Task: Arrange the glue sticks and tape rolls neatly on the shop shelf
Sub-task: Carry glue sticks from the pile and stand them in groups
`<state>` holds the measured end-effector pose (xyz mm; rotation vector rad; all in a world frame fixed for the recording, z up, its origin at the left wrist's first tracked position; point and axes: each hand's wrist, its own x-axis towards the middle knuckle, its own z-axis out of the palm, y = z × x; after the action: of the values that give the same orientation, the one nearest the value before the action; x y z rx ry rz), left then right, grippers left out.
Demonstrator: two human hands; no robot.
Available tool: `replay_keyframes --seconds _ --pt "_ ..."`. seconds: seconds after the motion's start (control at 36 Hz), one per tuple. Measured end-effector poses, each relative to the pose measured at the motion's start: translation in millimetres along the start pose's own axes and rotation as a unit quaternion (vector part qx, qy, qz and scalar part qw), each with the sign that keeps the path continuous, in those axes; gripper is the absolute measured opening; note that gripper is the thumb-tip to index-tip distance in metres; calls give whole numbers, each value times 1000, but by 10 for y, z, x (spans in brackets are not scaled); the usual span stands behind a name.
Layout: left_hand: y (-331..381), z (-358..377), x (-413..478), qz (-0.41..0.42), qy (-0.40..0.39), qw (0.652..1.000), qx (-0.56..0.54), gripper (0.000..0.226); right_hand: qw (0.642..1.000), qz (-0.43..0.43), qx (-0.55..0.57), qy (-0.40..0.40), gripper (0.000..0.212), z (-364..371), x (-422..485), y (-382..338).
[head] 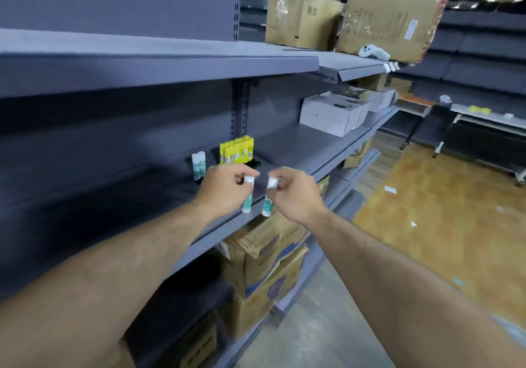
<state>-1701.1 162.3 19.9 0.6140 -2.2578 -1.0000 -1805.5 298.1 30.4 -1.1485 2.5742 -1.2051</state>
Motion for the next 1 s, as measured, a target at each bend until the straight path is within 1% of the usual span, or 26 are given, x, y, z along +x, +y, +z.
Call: replay_keyframes --seconds 0.11,0.25,0.31,0.39,0.44,0.53,0.56,0.61,0.69,0.78,0.89,0.94,1.0 --pt "12 76 222 -23 40 999 17 25 999 -36 9 -33 17 -54 402 86" --pt "-123 77 453 -28 83 995 55 21 995 -81 18 -62 15 81 827 150" --pt "-192 37 582 -44 101 992 65 19 992 -98 10 -82 22 156 1007 167" --pt "-305 -38 801 -79 114 989 59 22 989 -103 22 -99 28 257 1282 179" --pt "-382 -86 963 -78 120 988 63 26 989 -105 24 -104 27 319 1441 173" --pt "-485 -156 1157 -70 146 984 79 22 987 -113 29 -114 23 393 1636 144" --pt "-533 -181 1216 -70 153 982 85 22 986 -112 38 -120 26 431 1716 138" --pt "-592 -215 1294 -62 157 980 107 23 984 -113 58 -126 33 492 1837 128" --pt "-686 -234 1418 -64 160 974 145 25 981 -133 60 -127 33 615 2024 125" --pt "-764 -216 1509 -79 159 967 183 23 976 -146 51 -156 33 731 2168 136" --pt "-839 -170 1590 -107 163 964 181 21 970 -155 69 -175 34 837 2361 123" --pt "-853 -145 1621 -108 156 962 195 22 965 -172 69 -187 31 858 2432 104" --pt "-879 -121 1653 -104 141 959 221 24 958 -189 75 -201 24 865 2499 112"
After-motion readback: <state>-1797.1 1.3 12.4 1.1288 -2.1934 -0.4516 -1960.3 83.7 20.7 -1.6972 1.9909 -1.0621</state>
